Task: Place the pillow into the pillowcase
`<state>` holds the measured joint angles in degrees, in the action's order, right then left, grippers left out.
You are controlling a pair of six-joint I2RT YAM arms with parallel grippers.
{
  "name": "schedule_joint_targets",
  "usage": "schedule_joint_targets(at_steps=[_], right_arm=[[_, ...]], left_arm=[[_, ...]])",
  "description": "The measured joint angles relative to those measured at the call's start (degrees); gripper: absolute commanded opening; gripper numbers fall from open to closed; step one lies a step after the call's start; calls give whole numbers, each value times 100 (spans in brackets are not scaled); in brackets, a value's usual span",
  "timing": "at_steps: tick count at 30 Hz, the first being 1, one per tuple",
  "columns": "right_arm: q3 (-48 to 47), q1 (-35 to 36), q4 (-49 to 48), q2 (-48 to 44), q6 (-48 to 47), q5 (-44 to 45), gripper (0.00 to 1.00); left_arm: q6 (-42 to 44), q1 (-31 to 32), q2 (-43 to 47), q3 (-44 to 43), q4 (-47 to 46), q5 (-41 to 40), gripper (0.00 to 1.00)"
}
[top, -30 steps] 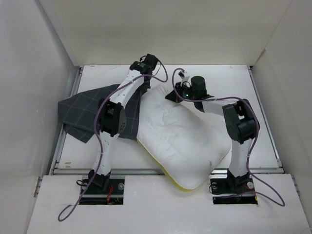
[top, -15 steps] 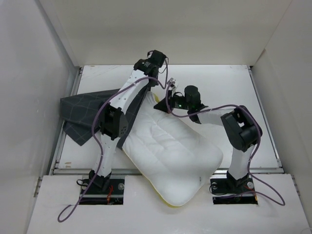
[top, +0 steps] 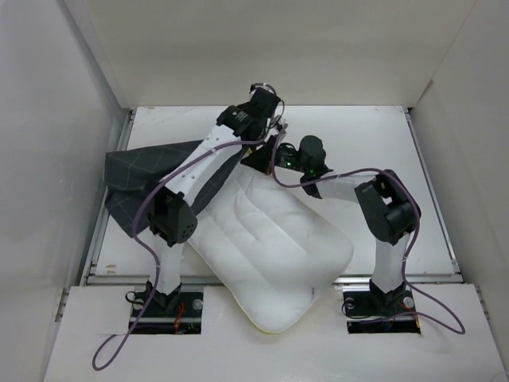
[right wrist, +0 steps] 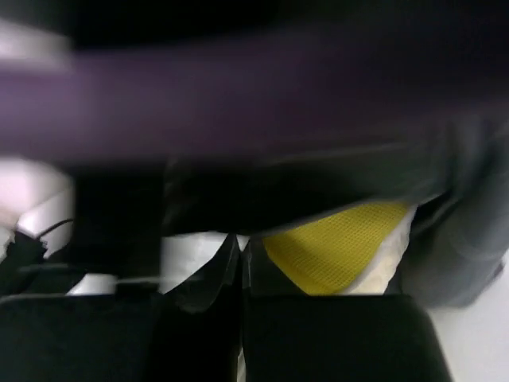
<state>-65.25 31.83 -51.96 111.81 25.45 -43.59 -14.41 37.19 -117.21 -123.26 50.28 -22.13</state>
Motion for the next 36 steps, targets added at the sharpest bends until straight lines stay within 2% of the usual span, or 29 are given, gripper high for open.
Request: schedule_joint_targets(at_steps=[3,9,14,18,20,21,22,24,25,27,28,31,36], right_arm=[[42,-144,-343,4,551,413,0],[431,-986,-713,323,1928,1165,0],[472,-1202,-898,341,2365,1633,0],[470,-1239,-857,341,2566,1762,0],[470,-1318,-763,341,2625,1746,3],[470,-1368,-706,341,2629,1766,25],[468,-1445,-640,341,2618,1853,37],[437,-1740,-433,341,2531,2070,60],[396,-1934,-267,339,2468,2127,75],[363,-2247,37,302,2297,2227,88],[372,-2380,282,227,2188,2267,91],[529,-2514,1060,-188,1696,2328,92],[1143,-2116,2590,-1915,540,2437,93]], left_arm=[[-118,146,586,590,-243,24,0],[-426,516,1552,1606,-632,330,0],[-498,531,1668,2531,-1338,831,0],[-590,505,1668,2907,-1631,922,0],[-667,400,1668,2997,-1720,953,11],[-708,334,1665,3032,-1711,968,44],[-737,264,1670,3101,-1659,962,61],[-855,164,1700,3307,-1521,944,81],[-901,114,1720,3436,-1436,920,100],[-1025,46,1823,3751,-1311,837,100],[-1093,24,1906,3891,-1224,791,100],[-1217,-59,2312,4295,-1132,664,100],[-1478,-105,2734,4640,-1113,319,100]])
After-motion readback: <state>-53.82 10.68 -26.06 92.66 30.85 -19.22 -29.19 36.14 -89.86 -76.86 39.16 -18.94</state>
